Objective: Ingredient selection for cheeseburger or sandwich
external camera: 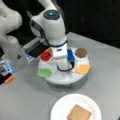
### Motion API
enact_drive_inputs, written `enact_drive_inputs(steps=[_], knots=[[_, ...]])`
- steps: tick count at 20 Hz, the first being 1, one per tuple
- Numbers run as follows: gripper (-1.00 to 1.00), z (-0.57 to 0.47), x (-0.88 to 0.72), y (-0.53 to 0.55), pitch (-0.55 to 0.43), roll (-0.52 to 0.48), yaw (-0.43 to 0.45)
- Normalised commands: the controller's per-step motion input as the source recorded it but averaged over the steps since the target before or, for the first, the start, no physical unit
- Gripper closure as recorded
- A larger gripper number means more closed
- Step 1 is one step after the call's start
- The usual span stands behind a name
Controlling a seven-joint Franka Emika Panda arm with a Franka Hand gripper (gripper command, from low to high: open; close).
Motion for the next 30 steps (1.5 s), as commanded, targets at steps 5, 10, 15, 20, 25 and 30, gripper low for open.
enact_drive_inputs(steps=[5,10,15,20,25,30], knots=[[-1.0,-0.05,0.01,-0.08,-0.048,0.062,0.127],[-1.0,-0.05,0.01,-0.08,-0.048,0.062,0.127],[-1.0,-0.05,0.01,-0.08,-0.048,0.062,0.127],[-1.0,-0.05,0.01,-0.08,-0.048,0.062,0.127],[-1.0,-0.05,0.01,-0.08,-0.048,0.062,0.127],[-1.0,-0.05,0.01,-0.08,-0.048,0.062,0.127]])
